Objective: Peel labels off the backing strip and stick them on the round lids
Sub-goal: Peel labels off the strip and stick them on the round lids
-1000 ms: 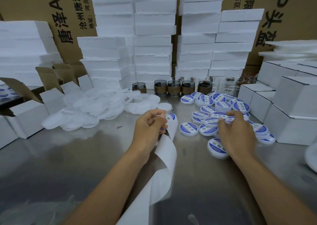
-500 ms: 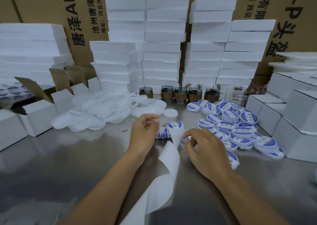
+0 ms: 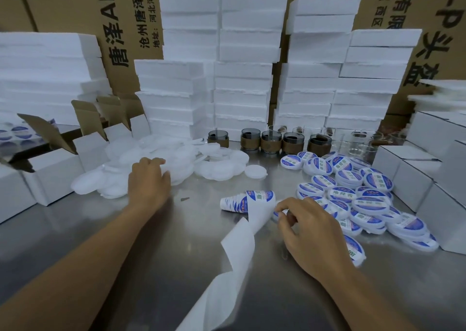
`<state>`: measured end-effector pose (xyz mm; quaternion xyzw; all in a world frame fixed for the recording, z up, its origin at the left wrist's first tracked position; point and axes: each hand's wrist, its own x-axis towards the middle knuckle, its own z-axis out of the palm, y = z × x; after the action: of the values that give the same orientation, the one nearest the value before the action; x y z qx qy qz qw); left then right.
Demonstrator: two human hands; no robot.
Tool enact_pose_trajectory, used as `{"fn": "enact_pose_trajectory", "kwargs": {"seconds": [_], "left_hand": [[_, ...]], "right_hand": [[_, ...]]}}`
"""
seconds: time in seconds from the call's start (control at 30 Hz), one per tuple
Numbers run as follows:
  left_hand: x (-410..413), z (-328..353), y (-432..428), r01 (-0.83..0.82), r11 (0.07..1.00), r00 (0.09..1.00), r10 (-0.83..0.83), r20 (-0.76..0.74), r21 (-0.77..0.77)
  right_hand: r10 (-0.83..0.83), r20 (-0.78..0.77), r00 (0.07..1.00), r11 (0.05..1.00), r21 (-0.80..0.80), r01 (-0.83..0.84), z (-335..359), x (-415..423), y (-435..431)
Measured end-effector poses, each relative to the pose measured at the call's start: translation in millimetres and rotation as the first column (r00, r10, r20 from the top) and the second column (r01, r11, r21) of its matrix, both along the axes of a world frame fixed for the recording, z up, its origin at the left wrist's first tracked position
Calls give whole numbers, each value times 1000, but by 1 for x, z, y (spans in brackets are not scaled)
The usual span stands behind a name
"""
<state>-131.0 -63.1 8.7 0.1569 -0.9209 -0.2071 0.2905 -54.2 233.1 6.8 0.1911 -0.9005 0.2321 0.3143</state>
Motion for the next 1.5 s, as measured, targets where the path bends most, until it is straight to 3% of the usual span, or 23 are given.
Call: {"fn": "enact_pose_trajectory", "kwargs": {"seconds": [0.4,0.53,0.63,0.73,0.83,0.9,0.97,1.03,1.13,1.27,1.33,1.5], "left_hand": [[-3,13,-6,4,977,999,4,36,-213],[5,24,13,76,989,994,-85,-65,-129],[20,36,42,232,967,957,-208,-203,102],[42,43,79,399,775,915,-296,-276,491],[62,40,109,505,350,850,-361,-384,789],[71,38,118,517,74,805,-379,-456,853],[74,36,120,510,-88,770,-398,-499,856],[74,35,120,501,-140,745,-432,-508,854],[77,33,124,489,-127,711,-515,-479,863],[78,29,128,470,-163,644,-608,-463,868],[77,29,127,455,-186,633,-620,-464,871],[80,24,133,530,-139,605,-629,-488,837]], "right_hand": [[-4,10,1000,1000,-17,4,-2,-2,2],[-9,17,1000,1000,-22,9,-1,-2,2],[-5,21,1000,1000,-22,6,0,-1,1],[-4,27,1000,1000,-18,5,2,2,1],[-10,-10,1000,1000,-30,9,3,4,2],[-22,14,1000,996,-92,23,4,5,1],[9,90,996,973,-231,12,7,9,-3],[87,152,985,911,-413,-17,11,13,-11],[231,218,948,724,-690,-18,18,16,-23],[413,246,877,490,-871,14,23,19,-31],[448,238,862,484,-875,-10,24,20,-32],[526,212,824,483,-872,-83,22,22,-36]]}}
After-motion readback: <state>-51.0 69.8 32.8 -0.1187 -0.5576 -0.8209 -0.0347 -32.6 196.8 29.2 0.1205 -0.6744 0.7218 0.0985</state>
